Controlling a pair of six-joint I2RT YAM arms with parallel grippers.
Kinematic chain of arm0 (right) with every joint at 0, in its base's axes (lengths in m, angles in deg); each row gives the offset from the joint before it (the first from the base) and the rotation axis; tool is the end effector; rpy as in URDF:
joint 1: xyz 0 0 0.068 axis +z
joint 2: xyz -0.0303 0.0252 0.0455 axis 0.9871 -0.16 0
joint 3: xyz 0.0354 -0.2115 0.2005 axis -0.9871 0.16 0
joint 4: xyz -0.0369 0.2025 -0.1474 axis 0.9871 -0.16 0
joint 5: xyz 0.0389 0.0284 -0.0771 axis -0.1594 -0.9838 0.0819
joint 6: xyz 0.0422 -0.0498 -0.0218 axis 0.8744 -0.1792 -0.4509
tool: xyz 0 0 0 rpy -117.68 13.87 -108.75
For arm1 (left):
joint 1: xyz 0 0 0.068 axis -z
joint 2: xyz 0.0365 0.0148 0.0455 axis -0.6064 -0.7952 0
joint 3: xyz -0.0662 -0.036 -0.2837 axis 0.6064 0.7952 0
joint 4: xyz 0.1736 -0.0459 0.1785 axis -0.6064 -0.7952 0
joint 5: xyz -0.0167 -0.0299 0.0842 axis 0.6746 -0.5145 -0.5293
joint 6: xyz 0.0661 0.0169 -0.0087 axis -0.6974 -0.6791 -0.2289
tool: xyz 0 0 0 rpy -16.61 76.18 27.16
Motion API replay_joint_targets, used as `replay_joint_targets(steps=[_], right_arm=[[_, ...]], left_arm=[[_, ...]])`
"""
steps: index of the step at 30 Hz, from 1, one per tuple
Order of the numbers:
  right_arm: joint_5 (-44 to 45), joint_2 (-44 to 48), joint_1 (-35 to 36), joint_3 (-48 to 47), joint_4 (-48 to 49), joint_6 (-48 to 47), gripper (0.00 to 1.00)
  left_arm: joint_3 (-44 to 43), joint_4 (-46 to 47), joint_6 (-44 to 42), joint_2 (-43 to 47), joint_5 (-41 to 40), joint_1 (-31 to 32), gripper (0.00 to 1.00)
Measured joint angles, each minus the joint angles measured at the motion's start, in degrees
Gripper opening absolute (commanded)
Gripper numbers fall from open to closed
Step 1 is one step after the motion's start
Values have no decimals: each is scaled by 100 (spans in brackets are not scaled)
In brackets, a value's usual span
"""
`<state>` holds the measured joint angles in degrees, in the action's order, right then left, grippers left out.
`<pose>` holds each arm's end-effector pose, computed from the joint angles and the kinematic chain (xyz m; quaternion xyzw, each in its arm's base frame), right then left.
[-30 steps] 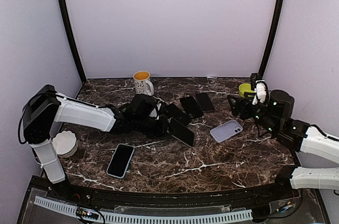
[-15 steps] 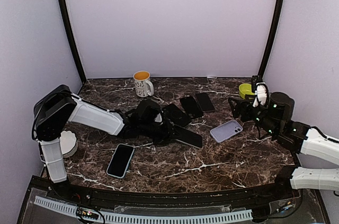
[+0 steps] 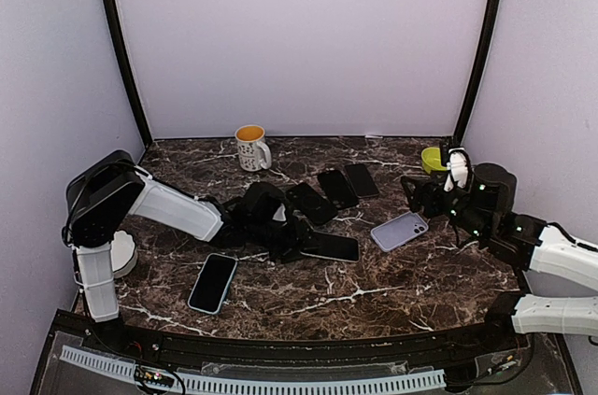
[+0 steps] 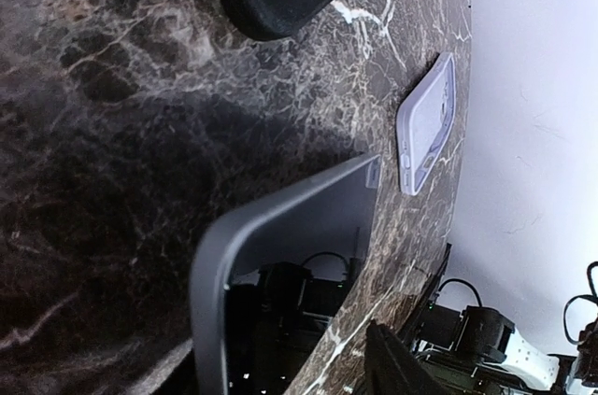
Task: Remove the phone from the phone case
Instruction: Place the phone at the center of the board, then pick up the phone with the phone case at the center of the board.
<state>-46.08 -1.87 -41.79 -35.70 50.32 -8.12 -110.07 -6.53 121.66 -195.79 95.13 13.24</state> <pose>0.1593 0.1082 0.2828 -0.0809 0.7622 0.1733 0.6184 0.2524 -0.3380 0.1552 -0.0531 0.8717 -0.4776 0.0954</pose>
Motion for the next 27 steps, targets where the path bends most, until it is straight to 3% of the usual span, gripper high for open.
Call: replay_joint_targets(steps=[3, 15, 22, 27], right_arm=[[-79, -105, 0, -13, -66, -20, 84], [-918, -1342, 2, -750, -238, -205, 85], [-1624, -2994, 50, -2094, -752, -323, 86], [-1906, -4269, 155, -3244, -1344, -481, 87]], left_arm=[[94, -103, -153, 76, -24, -70, 66], [387, -1611, -1488, 1305, -634, -721, 72], [-363, -3285, -3405, 2024, -1781, -1237, 97], [-918, -3759, -4704, 2507, -2579, -1497, 98]])
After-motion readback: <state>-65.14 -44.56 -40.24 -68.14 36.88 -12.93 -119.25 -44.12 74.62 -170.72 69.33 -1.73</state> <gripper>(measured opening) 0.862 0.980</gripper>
